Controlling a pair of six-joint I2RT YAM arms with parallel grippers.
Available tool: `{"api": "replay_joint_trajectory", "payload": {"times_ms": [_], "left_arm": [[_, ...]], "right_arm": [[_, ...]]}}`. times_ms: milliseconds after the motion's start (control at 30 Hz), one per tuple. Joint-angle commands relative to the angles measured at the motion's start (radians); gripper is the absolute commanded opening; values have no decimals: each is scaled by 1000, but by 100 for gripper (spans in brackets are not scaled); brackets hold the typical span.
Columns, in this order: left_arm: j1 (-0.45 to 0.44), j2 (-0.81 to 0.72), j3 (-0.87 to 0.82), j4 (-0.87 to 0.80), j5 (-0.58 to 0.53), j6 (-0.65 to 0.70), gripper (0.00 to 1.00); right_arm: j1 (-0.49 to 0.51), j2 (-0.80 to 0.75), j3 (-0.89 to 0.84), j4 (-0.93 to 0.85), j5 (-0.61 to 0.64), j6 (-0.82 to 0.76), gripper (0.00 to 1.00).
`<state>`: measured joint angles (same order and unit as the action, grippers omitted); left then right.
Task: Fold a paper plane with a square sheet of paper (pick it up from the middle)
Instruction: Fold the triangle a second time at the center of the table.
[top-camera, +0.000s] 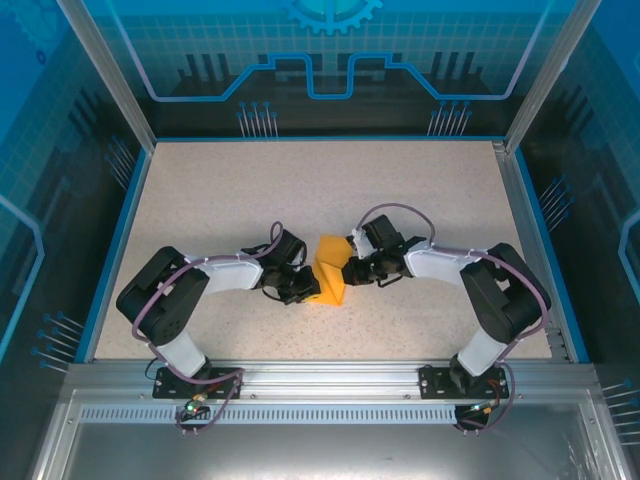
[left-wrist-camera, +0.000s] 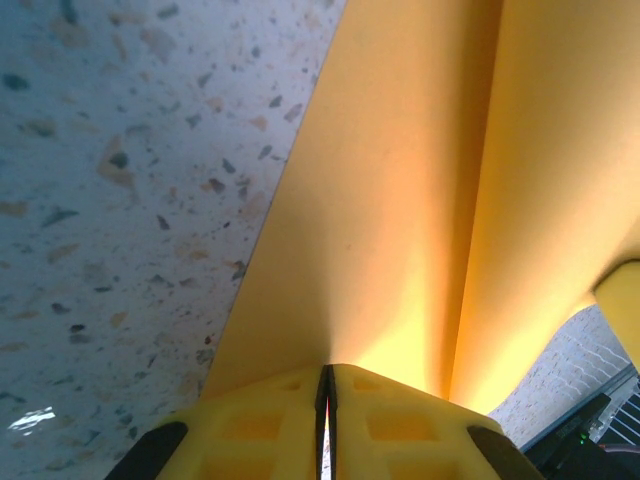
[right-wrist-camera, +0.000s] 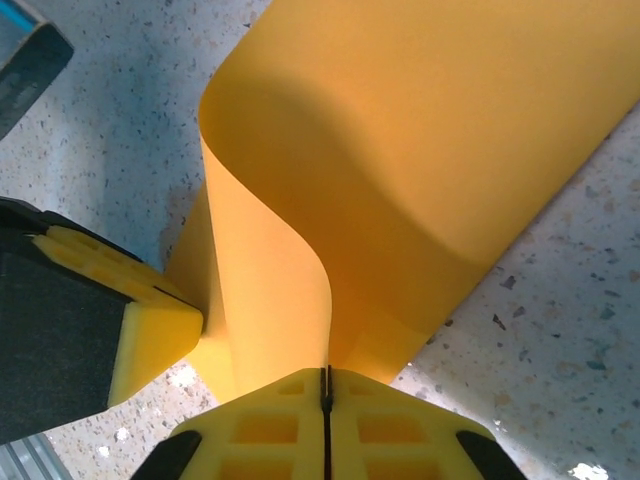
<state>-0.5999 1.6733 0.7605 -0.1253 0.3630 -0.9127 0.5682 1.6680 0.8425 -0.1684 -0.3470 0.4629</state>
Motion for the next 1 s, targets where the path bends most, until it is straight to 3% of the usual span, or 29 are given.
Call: {"api": "replay_joint_trajectory", "payload": {"times_ms": [0,967], "left_arm": [[-6,0,-6,-60,-41,25,13],[-6,4,2,-71,-38,31,13]], "right_arm": [[-15,32,31,-43,3,-32,8],[-4,110,121,-120,41,-76,10]]}}
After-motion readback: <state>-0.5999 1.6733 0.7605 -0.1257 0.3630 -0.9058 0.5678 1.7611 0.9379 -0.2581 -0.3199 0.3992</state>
